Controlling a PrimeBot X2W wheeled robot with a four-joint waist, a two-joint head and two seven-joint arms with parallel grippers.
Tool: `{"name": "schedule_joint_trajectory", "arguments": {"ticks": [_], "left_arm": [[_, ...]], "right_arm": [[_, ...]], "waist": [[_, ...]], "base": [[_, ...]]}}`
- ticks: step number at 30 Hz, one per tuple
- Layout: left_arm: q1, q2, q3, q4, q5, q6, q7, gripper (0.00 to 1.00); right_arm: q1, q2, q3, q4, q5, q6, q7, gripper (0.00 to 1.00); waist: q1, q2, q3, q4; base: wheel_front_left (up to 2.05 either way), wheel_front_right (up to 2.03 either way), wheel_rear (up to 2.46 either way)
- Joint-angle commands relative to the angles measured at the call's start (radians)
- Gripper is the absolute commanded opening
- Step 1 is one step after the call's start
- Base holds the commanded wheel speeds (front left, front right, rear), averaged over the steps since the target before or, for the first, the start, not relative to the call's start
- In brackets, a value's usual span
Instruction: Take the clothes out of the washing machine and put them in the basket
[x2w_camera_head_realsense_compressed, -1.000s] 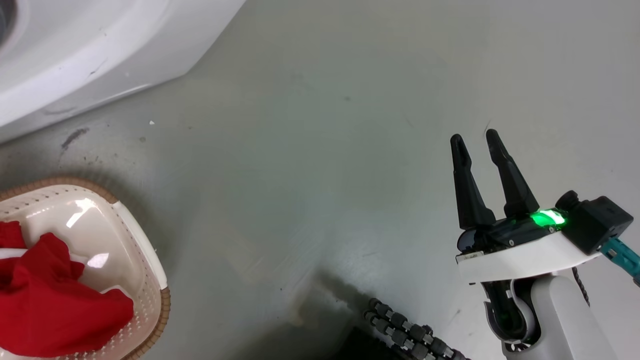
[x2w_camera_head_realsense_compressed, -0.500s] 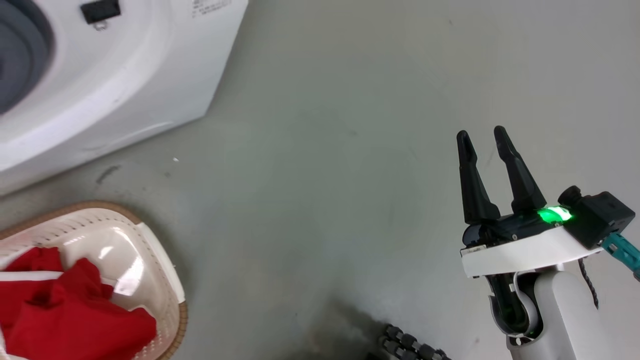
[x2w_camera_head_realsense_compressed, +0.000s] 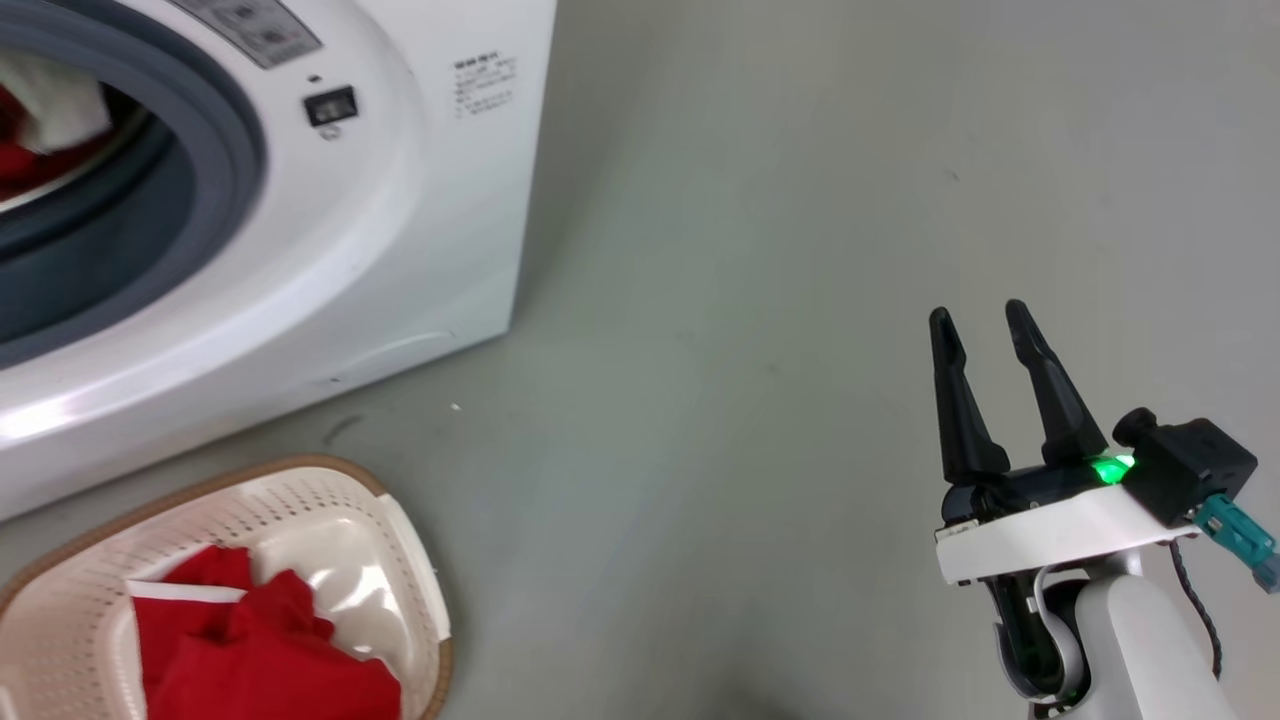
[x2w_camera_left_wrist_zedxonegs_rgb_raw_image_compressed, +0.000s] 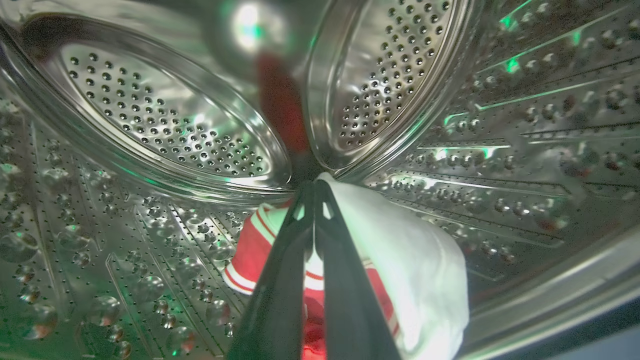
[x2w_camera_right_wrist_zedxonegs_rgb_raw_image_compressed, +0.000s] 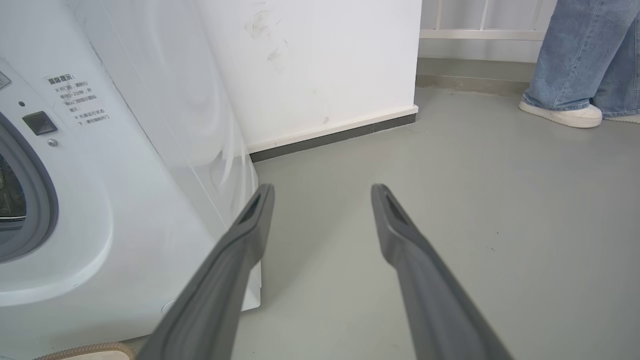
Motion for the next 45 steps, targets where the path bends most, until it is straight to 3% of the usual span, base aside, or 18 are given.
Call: {"name": "schedule_joint_trajectory", "arguments": {"ticks": [1,5,18,32,39,45], "left_arm": [[0.039,-0.019,0.006,-0.016,-0.01,0.003,-0.009,0.0],[0.139,-0.05,0.044,-0.103,-0.032,0.025,-0.015,0.0],[0.606,-0.154,0.156,-0.585,-0.027,0.148,-0.015,0.0],[0.99,-0.195,0.142,-1.029,-0.027,0.282,0.064,0.0],[1.144,-0.229,0.117,-1.098,-0.049,0.314,0.095,0.0],[1.226,-0.279,0.074,-0.999,-0.089,0.279,0.089,0.0]], "right_arm": [[0.012,0.0,-0.007,0.003,-0.009,0.0,-0.002,1.0],[0.031,0.0,-0.016,0.012,-0.03,0.0,-0.002,1.0],[0.107,0.0,-0.057,0.019,-0.092,0.0,0.017,1.0],[0.163,0.0,-0.073,-0.041,-0.115,0.0,0.071,1.0],[0.166,0.0,-0.075,-0.063,-0.118,0.0,0.078,1.0],[0.145,0.0,-0.07,-0.072,-0.118,0.0,0.079,1.0]], "waist": [[0.0,0.0,-0.051,0.039],[0.0,0.0,-0.109,0.069],[0.0,0.0,-0.276,0.162],[0.0,0.0,-0.351,0.223],[0.0,0.0,-0.338,0.235],[0.0,0.0,-0.304,0.238]], "base": [[0.0,0.0,0.0],[0.0,0.0,0.0],[0.0,0.0,0.0],[0.0,0.0,0.0],[0.0,0.0,0.0],[0.0,0.0,0.0]]}}
